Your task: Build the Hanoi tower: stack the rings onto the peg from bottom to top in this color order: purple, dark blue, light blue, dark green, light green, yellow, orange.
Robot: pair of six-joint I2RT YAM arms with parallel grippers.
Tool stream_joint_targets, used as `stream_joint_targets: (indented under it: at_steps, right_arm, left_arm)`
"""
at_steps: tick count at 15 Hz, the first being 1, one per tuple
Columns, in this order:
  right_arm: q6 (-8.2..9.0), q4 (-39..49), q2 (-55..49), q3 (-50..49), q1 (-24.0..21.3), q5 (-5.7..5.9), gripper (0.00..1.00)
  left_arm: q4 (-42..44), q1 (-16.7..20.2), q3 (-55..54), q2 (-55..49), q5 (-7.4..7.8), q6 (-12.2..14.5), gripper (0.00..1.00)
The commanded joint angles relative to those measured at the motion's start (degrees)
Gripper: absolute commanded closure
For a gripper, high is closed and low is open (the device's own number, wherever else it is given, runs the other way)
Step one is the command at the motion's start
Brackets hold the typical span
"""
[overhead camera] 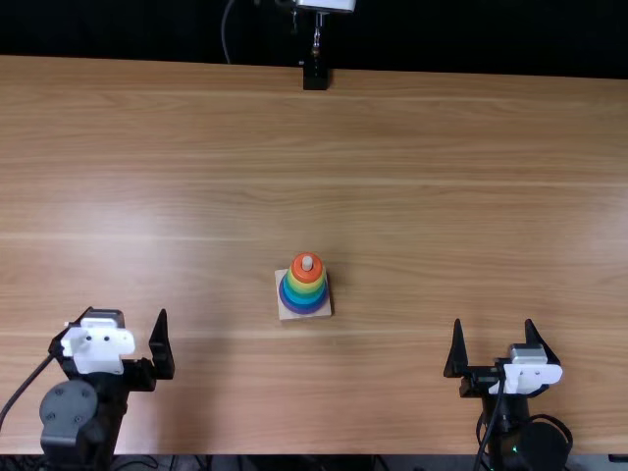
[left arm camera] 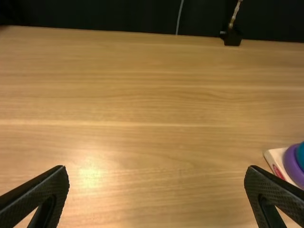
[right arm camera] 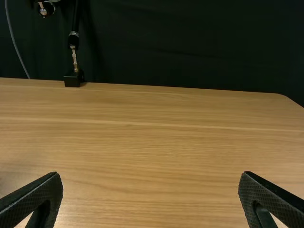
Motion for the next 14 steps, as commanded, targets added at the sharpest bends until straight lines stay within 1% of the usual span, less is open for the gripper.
stream_joint_targets:
  at_steps: [1,2,3,4,5,8,10,13,14]
  right_arm:
    - [0.07,-0.4,-0.4,-0.4,-0.7,0.72,0.00]
    - [0.07,-0.5,-0.4,-0.4,-0.7,0.72,0.00]
    - [0.07,-0.5,-0.4,-0.4,-0.7,0.72,0.00]
    - [0.07,-0.4,-0.4,-0.4,-0.7,0.72,0.00]
    - [0.07,-0.4,-0.4,-0.4,-0.7,0.72,0.00]
    - [0.07,-0.5,-0.4,-0.4,-0.7,0.72,0.00]
    - [0.07,-0.5,-0.4,-0.4,-0.7,0.72,0.00]
    - [0.07,-0.5,-0.4,-0.4,-0.7,0.72,0.00]
    - [0.07,-0.5,-0.4,-0.4,-0.7,0.72,0.00]
  left_arm:
    - [1.9,0.3,-4.6,-4.7,0.12,2.5,0.00]
    - [2.9,0.4,-6.9,-7.7,0.54,2.6,0.00]
    - [3.1,0.7,-9.2,-10.1,1.60,2.5,0.00]
    - [3.2,0.7,-11.5,-12.9,2.33,2.6,0.00]
    - [3.2,0.7,-12.7,-15.1,2.54,2.6,0.00]
    - [3.3,0.7,-15.7,-18.7,2.44,2.7,0.00]
    - [3.3,0.6,-15.8,-18.7,2.44,3.3,0.00]
    - [3.3,0.6,-15.8,-18.7,2.02,3.4,0.00]
    - [3.3,0.5,-15.8,-18.7,2.33,3.4,0.00]
